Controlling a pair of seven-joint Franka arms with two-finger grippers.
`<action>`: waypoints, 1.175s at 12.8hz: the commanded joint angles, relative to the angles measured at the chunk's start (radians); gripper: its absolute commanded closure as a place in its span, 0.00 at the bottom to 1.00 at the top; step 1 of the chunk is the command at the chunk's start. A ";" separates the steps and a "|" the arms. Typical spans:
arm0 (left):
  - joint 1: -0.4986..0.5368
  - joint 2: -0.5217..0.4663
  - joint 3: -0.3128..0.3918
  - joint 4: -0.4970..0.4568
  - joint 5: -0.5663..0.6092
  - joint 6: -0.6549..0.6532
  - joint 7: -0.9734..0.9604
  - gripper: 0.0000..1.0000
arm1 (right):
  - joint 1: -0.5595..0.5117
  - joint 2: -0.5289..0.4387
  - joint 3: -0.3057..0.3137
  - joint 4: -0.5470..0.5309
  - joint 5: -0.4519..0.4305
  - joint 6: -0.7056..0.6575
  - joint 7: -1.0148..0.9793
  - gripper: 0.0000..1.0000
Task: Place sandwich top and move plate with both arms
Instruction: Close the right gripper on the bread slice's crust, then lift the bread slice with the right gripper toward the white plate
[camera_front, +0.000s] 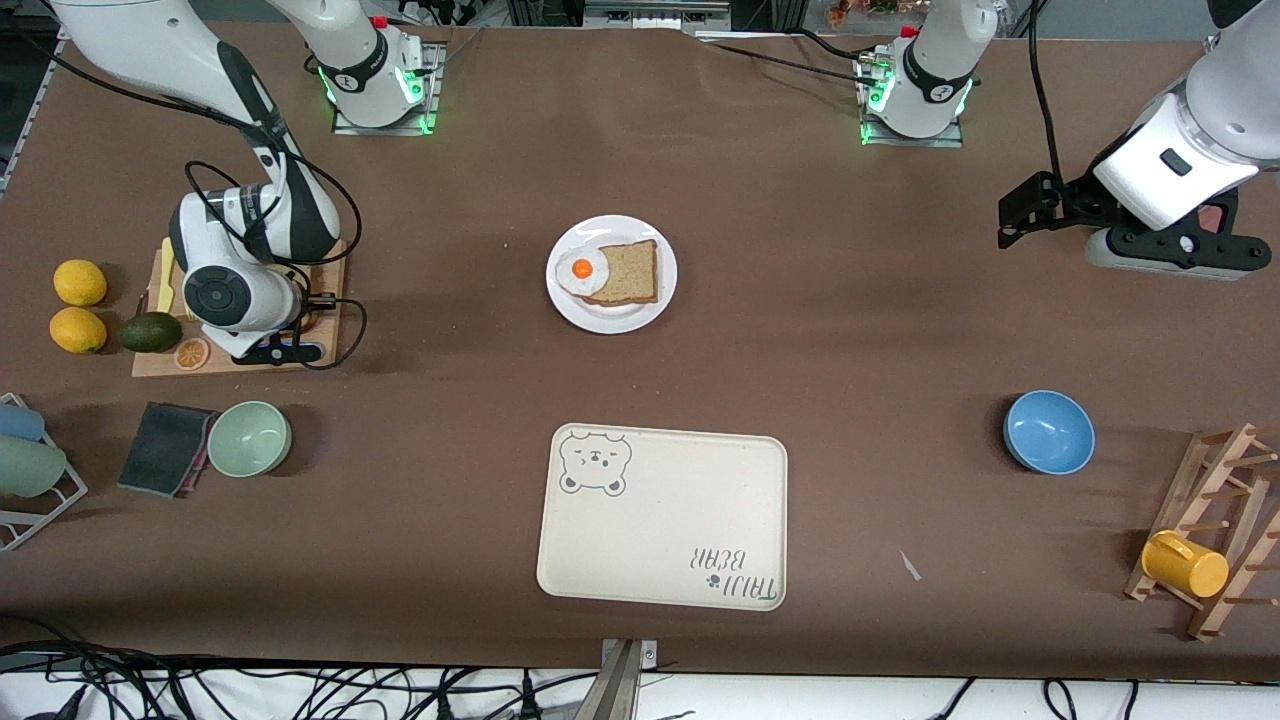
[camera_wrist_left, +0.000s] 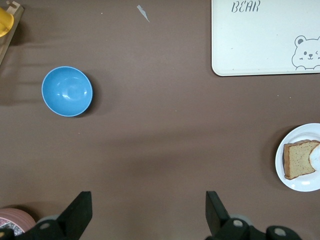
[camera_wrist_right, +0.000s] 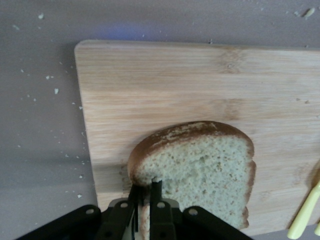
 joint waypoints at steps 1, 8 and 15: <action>-0.004 0.006 -0.002 0.014 0.007 0.002 -0.001 0.00 | -0.004 0.017 0.004 0.054 -0.002 -0.042 0.010 1.00; -0.004 0.006 -0.002 0.014 0.007 0.002 -0.001 0.00 | 0.027 0.013 0.125 0.359 0.061 -0.487 0.089 1.00; -0.005 0.019 -0.005 0.018 -0.017 0.006 -0.002 0.00 | 0.209 0.086 0.286 0.574 0.268 -0.599 0.451 1.00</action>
